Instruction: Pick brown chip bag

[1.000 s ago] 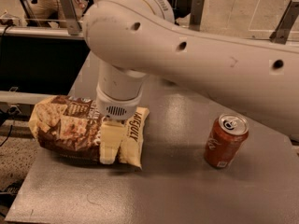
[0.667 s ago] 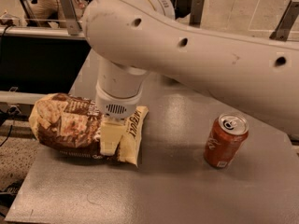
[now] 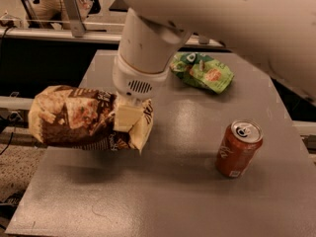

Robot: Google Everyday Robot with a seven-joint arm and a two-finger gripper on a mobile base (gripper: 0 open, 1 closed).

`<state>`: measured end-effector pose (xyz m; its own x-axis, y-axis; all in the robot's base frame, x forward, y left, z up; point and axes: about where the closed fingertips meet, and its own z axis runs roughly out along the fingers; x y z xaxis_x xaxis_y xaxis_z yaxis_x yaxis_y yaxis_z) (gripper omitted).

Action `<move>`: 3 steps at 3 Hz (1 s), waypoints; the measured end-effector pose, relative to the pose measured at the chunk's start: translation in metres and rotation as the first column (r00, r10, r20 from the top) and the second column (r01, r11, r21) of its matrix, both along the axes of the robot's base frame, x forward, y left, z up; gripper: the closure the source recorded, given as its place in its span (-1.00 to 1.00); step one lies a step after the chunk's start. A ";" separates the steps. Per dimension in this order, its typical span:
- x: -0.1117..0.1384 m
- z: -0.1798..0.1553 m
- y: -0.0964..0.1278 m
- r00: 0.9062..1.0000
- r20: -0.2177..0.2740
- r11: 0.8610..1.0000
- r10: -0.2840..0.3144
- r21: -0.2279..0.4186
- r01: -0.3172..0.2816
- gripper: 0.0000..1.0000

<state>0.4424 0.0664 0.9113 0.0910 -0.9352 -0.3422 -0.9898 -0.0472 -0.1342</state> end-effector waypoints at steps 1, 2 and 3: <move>0.000 0.033 -0.008 0.996 0.001 0.995 0.093 0.023 -0.093 1.00; 0.002 0.062 -0.015 0.983 0.004 0.982 0.186 0.030 -0.186 1.00; 0.008 0.094 -0.020 0.966 0.035 0.965 0.256 0.052 -0.257 1.00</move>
Offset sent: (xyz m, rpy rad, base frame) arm 0.0054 -0.0305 0.0995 0.0307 0.0156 0.3255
